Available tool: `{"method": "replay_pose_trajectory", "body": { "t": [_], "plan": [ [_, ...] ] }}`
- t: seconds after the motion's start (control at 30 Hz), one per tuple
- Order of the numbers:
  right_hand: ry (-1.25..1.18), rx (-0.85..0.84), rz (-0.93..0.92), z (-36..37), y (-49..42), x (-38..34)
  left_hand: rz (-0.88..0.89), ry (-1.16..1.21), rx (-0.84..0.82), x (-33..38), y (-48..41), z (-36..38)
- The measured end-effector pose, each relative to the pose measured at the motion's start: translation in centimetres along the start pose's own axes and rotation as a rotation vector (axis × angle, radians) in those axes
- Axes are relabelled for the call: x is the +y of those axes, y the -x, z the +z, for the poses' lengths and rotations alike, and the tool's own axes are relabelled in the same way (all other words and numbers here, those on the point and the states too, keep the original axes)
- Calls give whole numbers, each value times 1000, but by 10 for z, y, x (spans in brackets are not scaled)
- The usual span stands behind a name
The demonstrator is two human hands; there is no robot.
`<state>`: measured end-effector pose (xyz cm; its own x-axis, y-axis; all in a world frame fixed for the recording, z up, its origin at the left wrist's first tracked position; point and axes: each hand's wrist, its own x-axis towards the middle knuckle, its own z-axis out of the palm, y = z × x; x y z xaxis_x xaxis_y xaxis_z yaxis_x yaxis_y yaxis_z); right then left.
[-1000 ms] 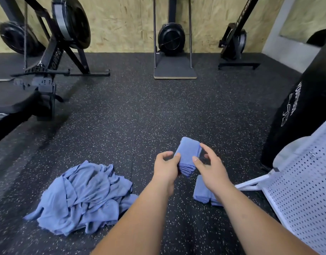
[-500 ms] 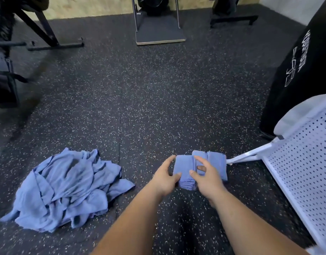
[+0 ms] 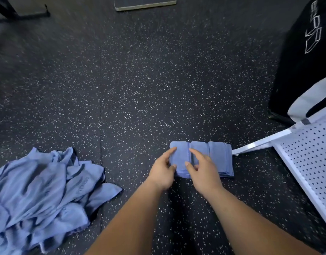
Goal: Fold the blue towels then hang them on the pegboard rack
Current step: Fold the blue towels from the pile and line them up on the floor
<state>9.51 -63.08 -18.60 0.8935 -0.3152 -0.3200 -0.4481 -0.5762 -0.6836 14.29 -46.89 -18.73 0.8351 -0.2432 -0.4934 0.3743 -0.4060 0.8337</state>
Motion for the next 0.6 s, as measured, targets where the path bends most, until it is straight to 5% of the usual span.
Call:
{"method": "replay_pose_trajectory", "body": {
  "t": [0.37,0.6],
  "plan": [
    [519,6,-80,18,-39,25,-31,-112,-53,-48,-66,18],
    [587,-29,-36,24,-42,25,24,-648,35,-42,-65,19]
  ]
}}
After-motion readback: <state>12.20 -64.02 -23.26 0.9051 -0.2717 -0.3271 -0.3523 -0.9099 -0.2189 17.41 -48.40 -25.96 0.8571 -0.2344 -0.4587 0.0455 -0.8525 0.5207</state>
